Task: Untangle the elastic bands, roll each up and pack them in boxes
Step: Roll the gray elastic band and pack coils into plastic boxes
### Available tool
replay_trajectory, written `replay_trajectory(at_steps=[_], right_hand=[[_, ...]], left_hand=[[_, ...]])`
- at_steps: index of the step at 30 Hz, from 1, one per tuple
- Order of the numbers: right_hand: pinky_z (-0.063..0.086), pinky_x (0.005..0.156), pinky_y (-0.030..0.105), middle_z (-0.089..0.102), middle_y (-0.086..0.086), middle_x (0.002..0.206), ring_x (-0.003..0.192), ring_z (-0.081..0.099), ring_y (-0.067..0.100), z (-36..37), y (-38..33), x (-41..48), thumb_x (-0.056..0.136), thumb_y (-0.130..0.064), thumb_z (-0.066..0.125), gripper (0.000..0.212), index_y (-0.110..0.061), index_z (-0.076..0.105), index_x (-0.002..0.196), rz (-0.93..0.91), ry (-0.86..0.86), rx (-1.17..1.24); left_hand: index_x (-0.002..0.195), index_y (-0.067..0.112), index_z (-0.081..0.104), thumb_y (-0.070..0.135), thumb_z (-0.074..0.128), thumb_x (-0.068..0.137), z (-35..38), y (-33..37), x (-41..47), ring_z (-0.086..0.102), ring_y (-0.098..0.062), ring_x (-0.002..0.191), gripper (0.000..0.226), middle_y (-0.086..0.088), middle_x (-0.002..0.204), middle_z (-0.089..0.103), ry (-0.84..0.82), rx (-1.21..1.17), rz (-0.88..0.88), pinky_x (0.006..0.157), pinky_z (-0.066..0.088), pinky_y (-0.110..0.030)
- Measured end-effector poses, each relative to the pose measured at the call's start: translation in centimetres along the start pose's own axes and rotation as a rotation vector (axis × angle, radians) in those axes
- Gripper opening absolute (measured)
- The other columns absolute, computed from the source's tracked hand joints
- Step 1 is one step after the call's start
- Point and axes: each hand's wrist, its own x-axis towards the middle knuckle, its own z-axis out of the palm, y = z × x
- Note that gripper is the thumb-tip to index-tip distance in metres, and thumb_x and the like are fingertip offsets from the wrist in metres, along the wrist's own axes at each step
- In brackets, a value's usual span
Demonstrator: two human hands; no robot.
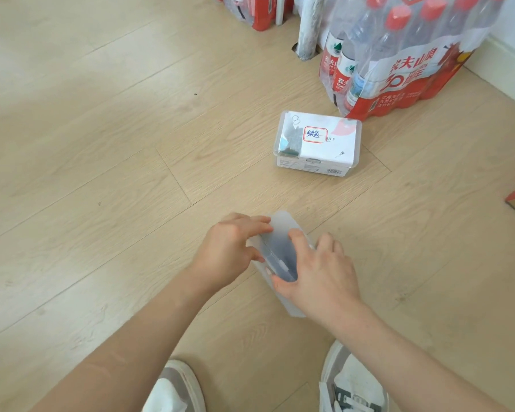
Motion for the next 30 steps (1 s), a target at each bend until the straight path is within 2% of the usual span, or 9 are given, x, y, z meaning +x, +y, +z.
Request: replay_trajectory(at_steps=[3,6,9,12,14,18,21,24,30], right_hand=[[0.037,0.063,0.032,0.040,0.005,0.093,0.082,0.042,0.024,-0.1,-0.1,-0.4,0.074,-0.082,0.042,0.079,-0.025,0.022,0.124,0.106,-0.048,0.007],[0.042,0.059,0.035,0.054,0.003,0.088,0.077,0.057,0.027,-0.1,-0.1,-0.8,0.080,-0.080,0.035,0.069,-0.023,0.025,0.118,0.026,-0.075,0.123],[0.038,0.058,0.036,0.054,-0.003,0.076,0.079,0.062,0.027,0.5,-0.2,-1.2,0.097,-0.049,0.041,0.038,-0.024,0.035,0.125,-0.086,-0.060,0.300],[0.040,0.059,0.037,0.052,-0.006,0.064,0.072,0.059,0.027,1.0,0.4,-0.5,0.098,-0.033,0.047,0.031,-0.027,0.040,0.127,-0.128,-0.091,0.410],[0.046,0.063,0.038,0.057,-0.005,0.062,0.067,0.058,0.023,0.9,1.2,0.0,0.094,-0.035,0.054,0.024,-0.030,0.048,0.117,-0.099,-0.071,0.454],[0.047,0.068,0.035,0.056,-0.008,0.067,0.067,0.055,0.016,0.0,3.7,3.2,0.084,-0.040,0.068,0.018,-0.026,0.065,0.095,0.084,0.196,0.544],[0.049,0.073,0.028,0.071,-0.006,0.084,0.078,0.064,0.012,-0.2,3.8,5.0,0.083,-0.035,0.072,0.017,-0.023,0.076,0.094,0.126,0.137,0.656],[0.051,0.069,0.033,0.073,-0.004,0.075,0.074,0.067,0.015,0.2,3.2,5.2,0.082,-0.030,0.074,0.010,-0.020,0.077,0.080,0.139,0.137,0.703],[0.052,0.069,0.039,0.072,-0.002,0.070,0.072,0.066,0.019,0.4,3.0,5.4,0.080,-0.029,0.075,0.015,-0.015,0.074,0.074,0.162,0.178,0.658]], left_hand=[[0.115,0.027,0.059,0.013,0.082,0.067,0.8,1.0,0.0,0.056,-0.011,0.092,0.055,0.010,0.114,0.060,0.075,-0.097,-0.187,0.081,0.048,-0.026],[0.115,0.025,0.056,0.019,0.060,0.089,1.9,2.2,-1.0,0.064,-0.009,0.091,0.026,0.005,0.109,0.067,0.036,-0.238,-0.394,0.086,0.050,-0.029],[0.131,0.022,0.051,0.036,0.060,0.089,2.1,2.7,-0.9,0.059,-0.011,0.111,0.045,0.006,0.122,0.064,-0.020,-0.177,-0.403,0.092,0.044,-0.026],[0.121,0.025,0.055,0.040,0.072,0.078,2.0,2.6,0.2,0.061,-0.016,0.104,0.048,0.007,0.112,0.066,-0.005,-0.130,-0.442,0.084,0.046,-0.029],[0.113,0.025,0.055,0.034,0.074,0.077,2.4,2.6,0.7,0.061,-0.018,0.100,0.042,0.006,0.110,0.067,-0.013,-0.179,-0.465,0.082,0.047,-0.030],[0.113,0.026,0.057,0.027,0.071,0.081,2.8,3.1,1.0,0.061,-0.017,0.101,0.036,0.006,0.112,0.067,0.009,-0.175,-0.439,0.088,0.047,-0.034],[0.110,0.026,0.063,0.035,0.064,0.085,2.9,3.3,1.5,0.062,-0.017,0.096,0.027,0.005,0.101,0.070,-0.020,-0.138,-0.414,0.085,0.049,-0.035],[0.099,0.027,0.068,0.046,0.061,0.084,3.3,3.4,2.1,0.060,-0.016,0.078,0.025,0.006,0.076,0.067,-0.011,-0.100,-0.393,0.071,0.049,-0.036],[0.076,0.018,0.062,0.037,0.062,0.085,4.6,4.1,2.3,0.050,-0.024,0.063,0.021,0.007,0.052,0.044,0.113,0.092,-0.364,0.056,0.034,-0.032]])
